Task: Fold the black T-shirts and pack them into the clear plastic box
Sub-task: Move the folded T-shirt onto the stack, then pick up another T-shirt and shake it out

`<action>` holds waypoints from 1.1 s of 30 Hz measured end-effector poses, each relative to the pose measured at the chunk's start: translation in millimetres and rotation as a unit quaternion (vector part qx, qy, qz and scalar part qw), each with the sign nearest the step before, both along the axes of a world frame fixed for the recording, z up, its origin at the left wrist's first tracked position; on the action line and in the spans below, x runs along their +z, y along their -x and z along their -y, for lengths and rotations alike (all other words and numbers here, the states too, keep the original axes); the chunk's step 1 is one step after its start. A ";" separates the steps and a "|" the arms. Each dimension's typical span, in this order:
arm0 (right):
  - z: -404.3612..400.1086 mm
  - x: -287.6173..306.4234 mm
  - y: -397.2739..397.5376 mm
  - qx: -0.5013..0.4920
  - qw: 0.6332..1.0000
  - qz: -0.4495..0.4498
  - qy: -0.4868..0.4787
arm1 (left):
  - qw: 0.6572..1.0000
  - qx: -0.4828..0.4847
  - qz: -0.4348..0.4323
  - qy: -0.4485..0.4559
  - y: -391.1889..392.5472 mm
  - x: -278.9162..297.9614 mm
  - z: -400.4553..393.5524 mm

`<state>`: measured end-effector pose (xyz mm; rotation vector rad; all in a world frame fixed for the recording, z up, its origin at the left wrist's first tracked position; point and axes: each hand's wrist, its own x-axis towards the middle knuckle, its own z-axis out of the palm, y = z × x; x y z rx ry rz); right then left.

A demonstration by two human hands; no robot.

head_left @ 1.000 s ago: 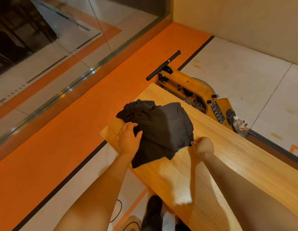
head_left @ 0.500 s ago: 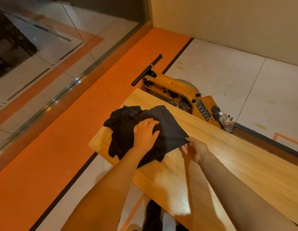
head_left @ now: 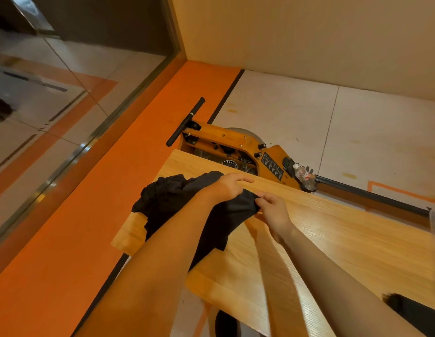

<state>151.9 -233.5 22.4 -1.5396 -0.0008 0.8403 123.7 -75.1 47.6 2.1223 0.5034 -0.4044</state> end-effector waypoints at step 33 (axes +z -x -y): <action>125.6 71.1 -86.7 -0.227 0.946 0.189 0.131 | 0.992 -0.116 0.042 0.016 -36.7 65.3 39.2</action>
